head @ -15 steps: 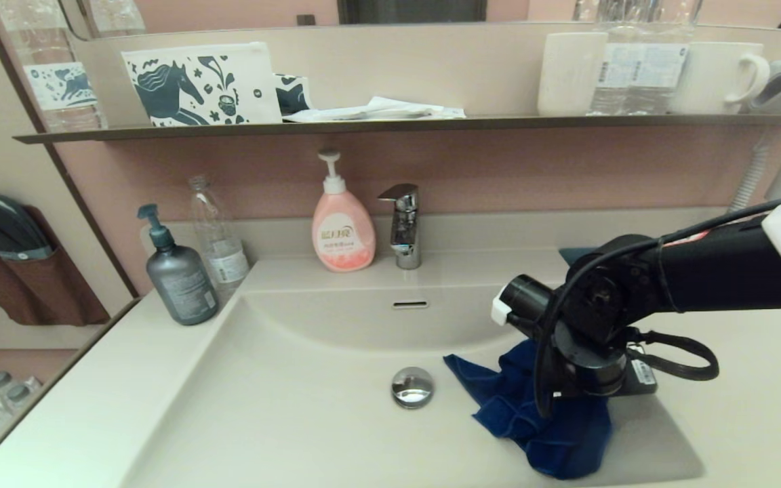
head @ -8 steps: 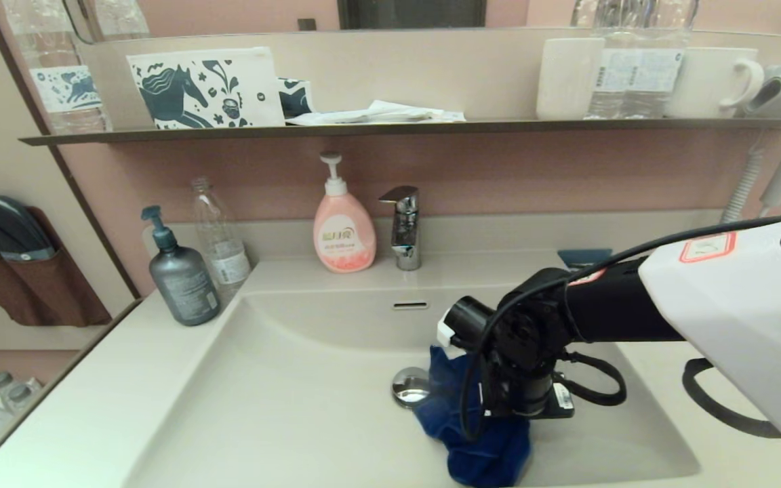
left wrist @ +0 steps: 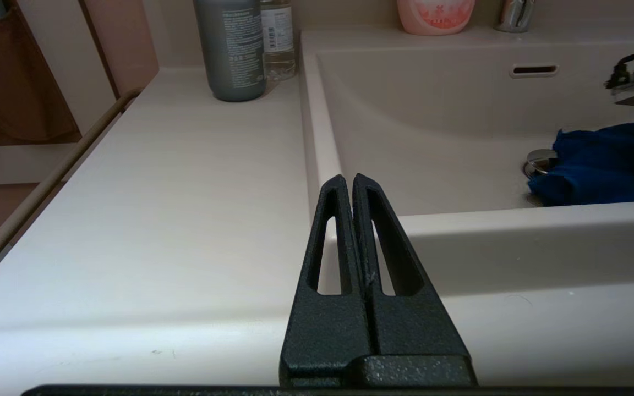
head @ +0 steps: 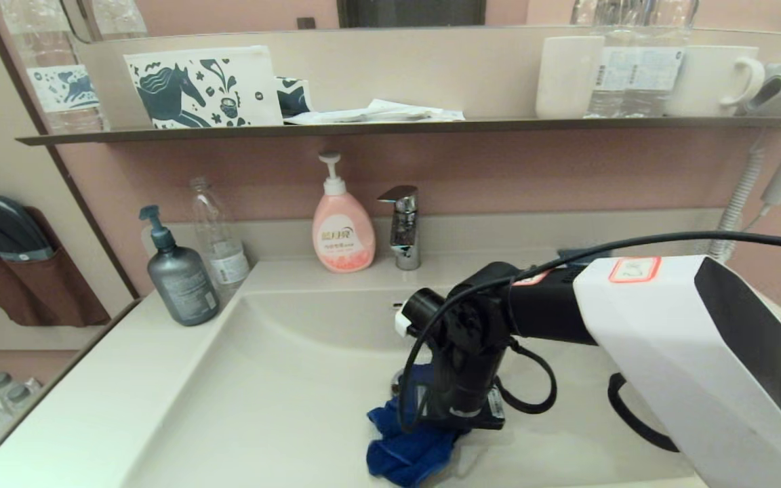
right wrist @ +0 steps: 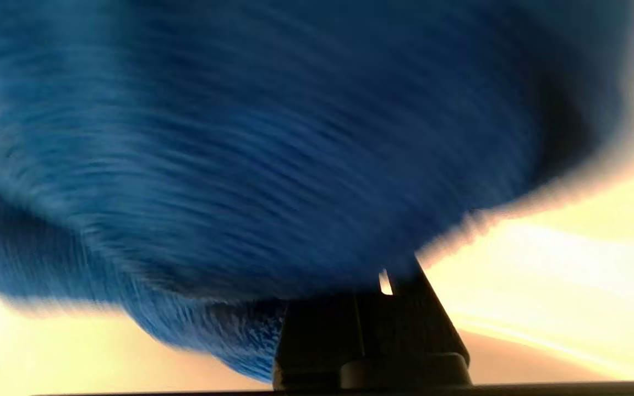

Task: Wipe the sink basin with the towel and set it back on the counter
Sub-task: Wipe the sink

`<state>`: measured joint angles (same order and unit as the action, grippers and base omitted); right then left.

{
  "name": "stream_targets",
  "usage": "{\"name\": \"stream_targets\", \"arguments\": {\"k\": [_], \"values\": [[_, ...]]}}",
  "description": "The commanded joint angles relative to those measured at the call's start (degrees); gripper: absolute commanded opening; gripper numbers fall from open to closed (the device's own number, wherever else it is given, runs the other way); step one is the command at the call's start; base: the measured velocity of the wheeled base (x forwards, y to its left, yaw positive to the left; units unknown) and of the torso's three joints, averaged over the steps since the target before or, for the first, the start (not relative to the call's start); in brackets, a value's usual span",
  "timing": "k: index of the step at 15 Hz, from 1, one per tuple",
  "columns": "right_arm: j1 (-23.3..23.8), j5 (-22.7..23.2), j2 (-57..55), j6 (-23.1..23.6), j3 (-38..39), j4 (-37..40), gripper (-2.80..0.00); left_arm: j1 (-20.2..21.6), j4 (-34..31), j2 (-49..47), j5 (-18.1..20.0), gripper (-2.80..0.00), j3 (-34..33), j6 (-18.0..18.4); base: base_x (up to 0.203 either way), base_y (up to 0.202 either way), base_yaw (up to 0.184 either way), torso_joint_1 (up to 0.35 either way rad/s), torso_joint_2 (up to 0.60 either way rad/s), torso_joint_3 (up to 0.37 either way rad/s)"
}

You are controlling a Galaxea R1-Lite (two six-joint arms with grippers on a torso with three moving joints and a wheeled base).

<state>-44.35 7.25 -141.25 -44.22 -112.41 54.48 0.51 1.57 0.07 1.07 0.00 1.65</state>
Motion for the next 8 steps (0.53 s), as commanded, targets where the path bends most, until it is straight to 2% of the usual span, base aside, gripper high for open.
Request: {"name": "stream_targets", "arguments": {"k": [1, 5, 8], "values": [[-2.65, 0.30, -3.18, 1.33, -0.71, -3.83, -2.80, 0.02, 0.01, -0.07, -0.02, -2.80, 0.00, 0.02, 0.000, 0.000, 0.000, 0.000, 0.00, 0.000], [-5.19, -0.21, -3.19, 2.18, -0.62, -16.91, -2.80, 0.02, 0.08, -0.07, 0.00, -2.80, 0.00, 0.02, 0.000, 0.000, 0.000, 0.000, 0.00, 0.000], [-5.32, -3.06, -1.95, 2.07, -0.62, -24.48, -2.80, 0.02, 0.09, -0.07, 0.07, -2.80, 0.00, 0.02, 0.000, 0.000, 0.000, 0.000, 0.00, 0.000]]}}
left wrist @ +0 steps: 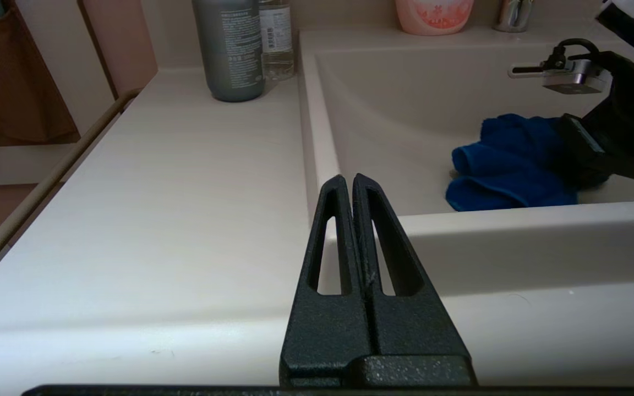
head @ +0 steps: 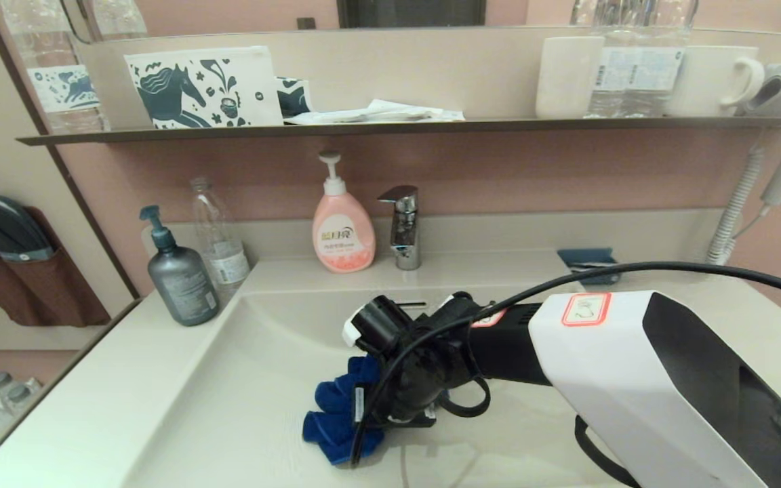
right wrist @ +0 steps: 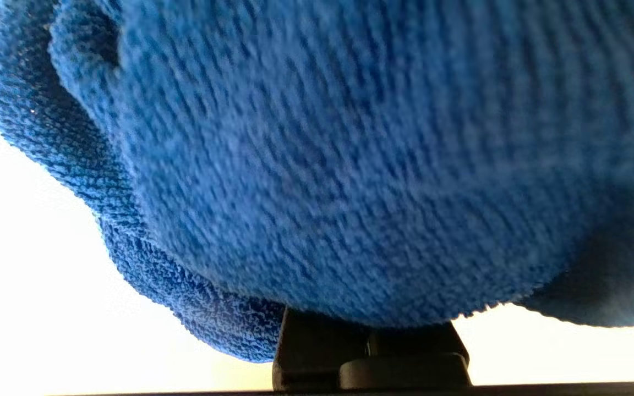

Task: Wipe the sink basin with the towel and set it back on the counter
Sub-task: Wipe the sink

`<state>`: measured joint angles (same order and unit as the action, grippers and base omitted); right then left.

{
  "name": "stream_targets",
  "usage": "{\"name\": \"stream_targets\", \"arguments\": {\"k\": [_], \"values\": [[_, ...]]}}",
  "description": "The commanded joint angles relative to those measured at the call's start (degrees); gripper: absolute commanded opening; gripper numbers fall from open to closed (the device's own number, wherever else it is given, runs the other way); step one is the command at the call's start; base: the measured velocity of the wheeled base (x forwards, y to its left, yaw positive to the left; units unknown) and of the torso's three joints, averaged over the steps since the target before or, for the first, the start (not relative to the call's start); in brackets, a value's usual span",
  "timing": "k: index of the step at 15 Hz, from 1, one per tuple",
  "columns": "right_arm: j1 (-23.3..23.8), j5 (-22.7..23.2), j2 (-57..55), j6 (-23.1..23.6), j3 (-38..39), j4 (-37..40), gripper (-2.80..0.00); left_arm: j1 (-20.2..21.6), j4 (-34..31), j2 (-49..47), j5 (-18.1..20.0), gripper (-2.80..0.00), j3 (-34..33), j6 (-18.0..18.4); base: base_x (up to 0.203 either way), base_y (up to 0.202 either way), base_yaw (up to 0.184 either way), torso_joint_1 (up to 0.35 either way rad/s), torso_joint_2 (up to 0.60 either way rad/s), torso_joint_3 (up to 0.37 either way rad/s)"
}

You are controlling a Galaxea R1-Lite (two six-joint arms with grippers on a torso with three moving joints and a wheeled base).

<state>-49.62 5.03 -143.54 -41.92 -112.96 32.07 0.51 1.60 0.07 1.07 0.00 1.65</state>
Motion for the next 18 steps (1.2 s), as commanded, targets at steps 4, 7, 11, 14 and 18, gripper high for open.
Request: {"name": "stream_targets", "arguments": {"k": [4, 7, 11, 14, 18], "values": [[0.20, -13.23, -0.04, 0.08, 0.02, -15.48, -2.80, 0.02, 0.06, -0.07, -0.02, -2.80, 0.00, 0.02, 0.000, 0.000, 0.000, 0.000, 0.00, 0.000], [1.89, -20.46, 0.24, 1.95, 0.13, -17.80, -2.80, 0.02, 0.07, -0.07, -0.02, -2.80, 0.00, 0.02, 0.000, 0.000, 0.000, 0.000, 0.00, 0.000], [3.91, -26.21, 3.02, 3.71, 4.89, -16.77, -2.80, 0.02, -0.01, -0.07, -0.02, -2.80, 0.00, 0.02, 0.000, 0.000, 0.000, 0.000, 0.00, 0.000], [6.68, -30.99, 6.25, 5.47, 12.37, -15.51, -2.80, 0.02, 0.07, -0.07, -0.02, -2.80, 0.00, 0.02, 0.000, 0.000, 0.000, 0.000, 0.00, 0.000], [11.36, -33.77, 15.04, 5.40, 24.49, -11.68, -2.80, 0.02, 0.07, -0.07, -0.02, -2.80, 0.00, 0.02, 0.000, 0.000, 0.000, 0.000, 0.00, 0.000]]}}
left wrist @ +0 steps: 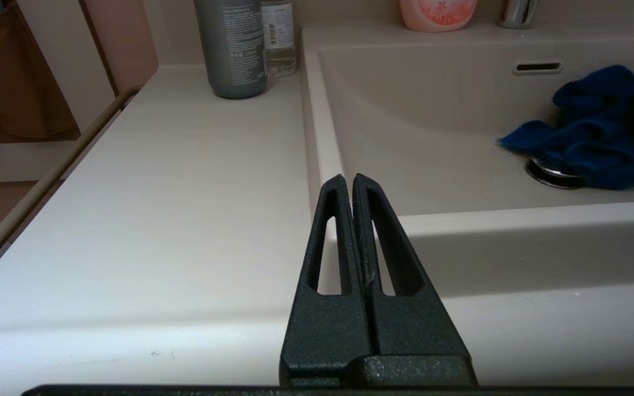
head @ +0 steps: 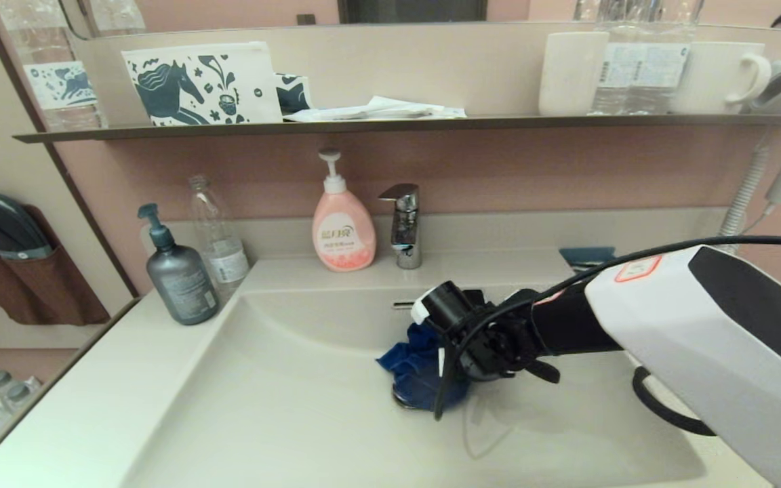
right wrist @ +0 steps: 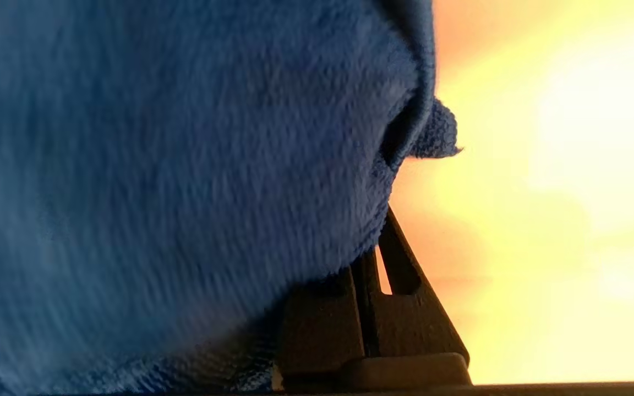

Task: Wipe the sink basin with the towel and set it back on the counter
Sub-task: Wipe the sink

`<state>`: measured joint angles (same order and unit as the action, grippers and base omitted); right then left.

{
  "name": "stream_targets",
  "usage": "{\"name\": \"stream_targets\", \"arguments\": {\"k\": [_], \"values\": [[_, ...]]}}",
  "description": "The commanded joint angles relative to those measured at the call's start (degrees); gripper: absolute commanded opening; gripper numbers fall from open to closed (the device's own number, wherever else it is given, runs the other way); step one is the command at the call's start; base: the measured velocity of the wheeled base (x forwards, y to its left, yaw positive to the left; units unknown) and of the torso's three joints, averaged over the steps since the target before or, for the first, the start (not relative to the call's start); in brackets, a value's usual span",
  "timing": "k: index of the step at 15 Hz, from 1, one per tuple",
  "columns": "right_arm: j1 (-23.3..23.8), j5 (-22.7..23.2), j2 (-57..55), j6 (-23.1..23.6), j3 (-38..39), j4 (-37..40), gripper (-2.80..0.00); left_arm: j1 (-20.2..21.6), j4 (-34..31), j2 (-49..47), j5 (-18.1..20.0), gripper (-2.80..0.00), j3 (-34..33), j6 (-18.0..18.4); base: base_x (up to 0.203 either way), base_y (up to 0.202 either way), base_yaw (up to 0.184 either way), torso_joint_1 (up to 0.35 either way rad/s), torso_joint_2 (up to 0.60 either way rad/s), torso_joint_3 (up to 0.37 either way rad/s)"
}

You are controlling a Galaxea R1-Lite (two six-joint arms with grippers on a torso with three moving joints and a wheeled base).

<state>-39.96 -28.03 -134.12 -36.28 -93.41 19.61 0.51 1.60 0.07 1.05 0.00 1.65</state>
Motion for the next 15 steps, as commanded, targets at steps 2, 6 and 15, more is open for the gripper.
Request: {"name": "stream_targets", "arguments": {"k": [2, 6, 15], "values": [[4.31, -2.76, 11.84, -0.39, 10.58, 1.72, -2.80, 0.02, 0.00, -0.07, 0.07, -2.80, 0.00, 0.02, 0.000, 0.000, 0.000, 0.000, 0.00, 0.000], [7.82, -3.29, 25.50, -0.42, 19.80, 6.09, -2.80, 0.02, 0.01, -0.07, 0.05, -2.80, 0.00, 0.02, 0.000, 0.000, 0.000, 0.000, 0.00, 0.000], [13.27, 0.22, 48.06, -0.03, 22.65, 19.84, -2.80, 0.02, 0.07, -0.07, 0.01, -2.80, 0.00, 0.02, 0.000, 0.000, 0.000, 0.000, 0.00, 0.000]]}}
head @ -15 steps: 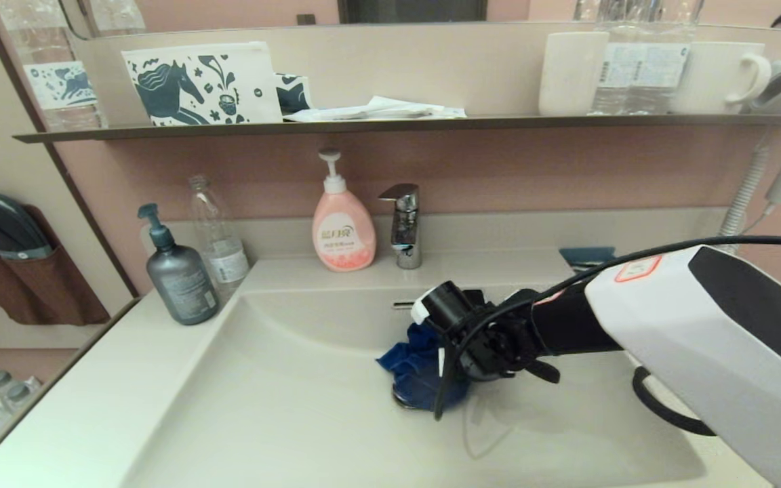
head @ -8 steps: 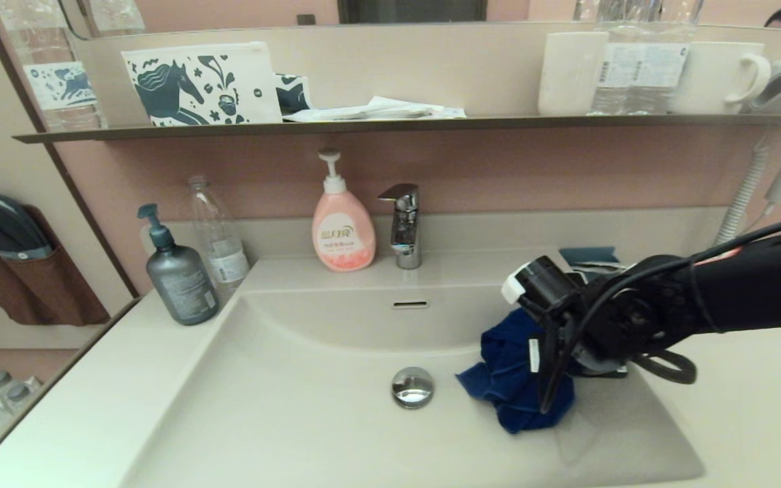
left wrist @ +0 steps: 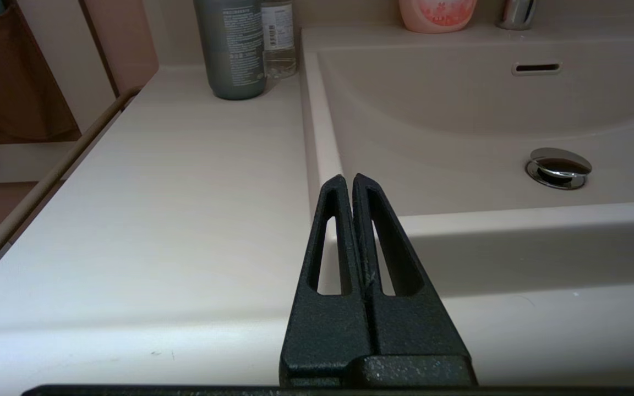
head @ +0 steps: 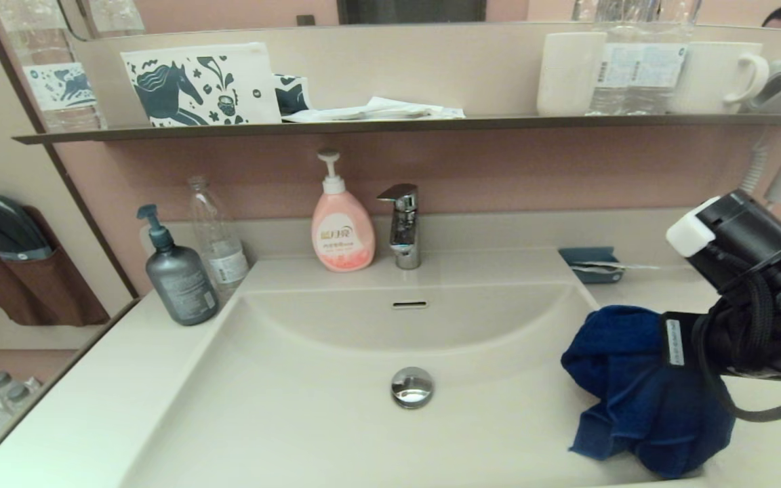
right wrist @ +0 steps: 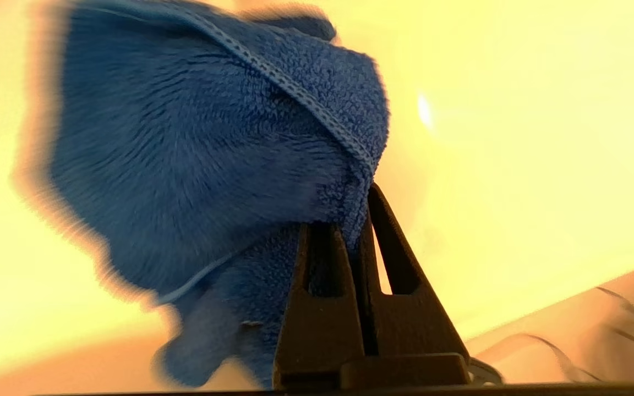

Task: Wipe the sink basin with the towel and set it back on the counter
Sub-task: Wipe the sink

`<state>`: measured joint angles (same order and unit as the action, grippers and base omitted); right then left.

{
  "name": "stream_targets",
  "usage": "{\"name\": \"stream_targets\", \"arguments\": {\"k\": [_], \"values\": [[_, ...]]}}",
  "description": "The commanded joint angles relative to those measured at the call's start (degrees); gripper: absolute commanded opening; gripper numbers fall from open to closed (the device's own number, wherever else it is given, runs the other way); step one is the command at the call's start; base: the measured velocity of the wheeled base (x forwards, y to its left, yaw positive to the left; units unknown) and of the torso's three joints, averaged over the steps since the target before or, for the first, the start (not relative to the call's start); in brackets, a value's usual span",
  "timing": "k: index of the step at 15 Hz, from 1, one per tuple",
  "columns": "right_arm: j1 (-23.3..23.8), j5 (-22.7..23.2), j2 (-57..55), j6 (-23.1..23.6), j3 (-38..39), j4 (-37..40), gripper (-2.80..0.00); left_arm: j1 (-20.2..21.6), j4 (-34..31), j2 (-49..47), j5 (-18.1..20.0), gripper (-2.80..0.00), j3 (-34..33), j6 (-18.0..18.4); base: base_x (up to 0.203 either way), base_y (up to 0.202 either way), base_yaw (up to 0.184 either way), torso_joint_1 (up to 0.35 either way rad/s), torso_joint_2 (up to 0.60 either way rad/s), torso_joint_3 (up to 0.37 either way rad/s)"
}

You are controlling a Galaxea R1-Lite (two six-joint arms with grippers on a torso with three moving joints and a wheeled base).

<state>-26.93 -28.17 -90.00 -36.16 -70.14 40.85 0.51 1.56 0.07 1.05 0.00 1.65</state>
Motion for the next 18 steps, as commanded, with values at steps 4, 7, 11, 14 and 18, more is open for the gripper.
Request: {"name": "stream_targets", "arguments": {"k": [4, 7, 11, 14, 18], "values": [[0.95, 3.90, 3.59, 3.02, -0.94, -9.42, -2.80, 0.02, 0.11, -0.07, 0.08, -2.80, 0.00, 0.02, 0.000, 0.000, 0.000, 0.000, 0.00, 0.000], [6.87, 3.69, 4.25, 7.56, -1.68, -7.56, -2.80, 0.02, 0.11, -0.07, 0.01, -2.80, 0.00, 0.02, 0.000, 0.000, 0.000, 0.000, 0.00, 0.000], [21.19, 7.63, 6.11, 13.55, -2.31, -1.41, -2.80, 0.02, 0.02, -0.07, 0.01, -2.80, 0.00, 0.02, 0.000, 0.000, 0.000, 0.000, 0.00, 0.000], [29.13, 10.61, 6.55, 18.75, -2.36, 6.29, -2.80, 0.02, 0.08, -0.07, 0.01, -2.80, 0.00, 0.02, 0.000, 0.000, 0.000, 0.000, 0.00, 0.000], [35.98, 14.90, 6.33, 23.13, -3.16, 6.71, -2.80, 0.02, 0.02, -0.07, 0.07, -2.80, 0.00, 0.02, 0.000, 0.000, 0.000, 0.000, 0.00, 0.000]]}}
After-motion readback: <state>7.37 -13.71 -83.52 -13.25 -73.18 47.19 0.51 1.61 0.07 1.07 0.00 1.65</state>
